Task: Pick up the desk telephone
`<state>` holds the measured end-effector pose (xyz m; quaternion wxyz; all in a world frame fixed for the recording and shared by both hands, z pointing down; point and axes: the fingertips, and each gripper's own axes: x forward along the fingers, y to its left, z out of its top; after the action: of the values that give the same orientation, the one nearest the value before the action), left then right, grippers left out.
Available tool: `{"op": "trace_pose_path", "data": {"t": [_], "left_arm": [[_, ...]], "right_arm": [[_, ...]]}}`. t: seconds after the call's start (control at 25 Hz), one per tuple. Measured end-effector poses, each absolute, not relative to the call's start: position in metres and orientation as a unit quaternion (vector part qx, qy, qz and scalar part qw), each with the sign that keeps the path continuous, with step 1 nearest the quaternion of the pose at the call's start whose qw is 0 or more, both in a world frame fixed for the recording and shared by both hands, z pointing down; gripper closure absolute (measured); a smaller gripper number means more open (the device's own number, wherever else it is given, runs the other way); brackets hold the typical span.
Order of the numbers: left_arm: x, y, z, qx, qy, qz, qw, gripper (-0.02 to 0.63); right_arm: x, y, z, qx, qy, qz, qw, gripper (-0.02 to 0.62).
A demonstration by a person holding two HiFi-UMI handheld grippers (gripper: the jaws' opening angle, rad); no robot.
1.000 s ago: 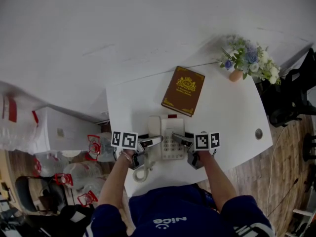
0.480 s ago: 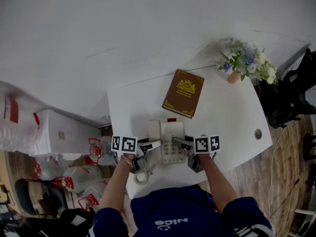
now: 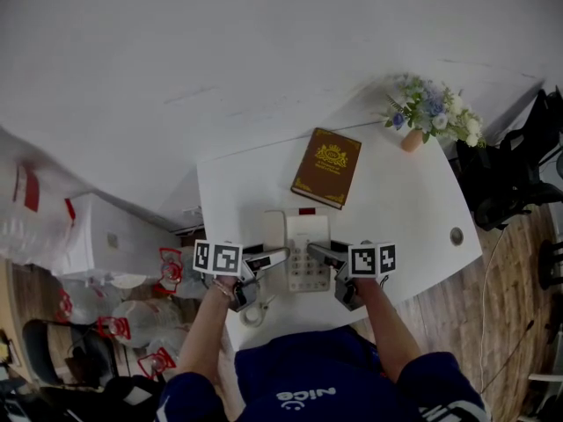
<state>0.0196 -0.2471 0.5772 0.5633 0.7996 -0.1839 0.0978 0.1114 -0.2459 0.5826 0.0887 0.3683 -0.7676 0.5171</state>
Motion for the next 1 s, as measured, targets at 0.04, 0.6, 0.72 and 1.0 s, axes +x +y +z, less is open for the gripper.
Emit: {"op": "trace_pose_path", "data": {"t": [0.04,0.6,0.72,1.0], "left_arm": [[0.019,-0.246,0.572,0.803,-0.183,0.096,0.559,0.209],[0.013,-0.232,0.494,0.852,-0.180,0.075,0.485,0.209],[0.012,-0.230,0.477,0.860,-0.183,0.070,0.471,0.209],[0.007,-0.224,0.446,0.871,-0.190,0.056,0.450,0.209]], "right_arm": [[0.110,-0.245,0.578,0.370,-0.770,0.513,0.087,0.318],[0.103,-0.225,0.499,0.394,-0.805,0.442,0.039,0.318],[0.103,-0.223,0.483,0.398,-0.811,0.428,0.029,0.318],[0.099,-0.217,0.452,0.406,-0.820,0.402,0.014,0.318]]}}
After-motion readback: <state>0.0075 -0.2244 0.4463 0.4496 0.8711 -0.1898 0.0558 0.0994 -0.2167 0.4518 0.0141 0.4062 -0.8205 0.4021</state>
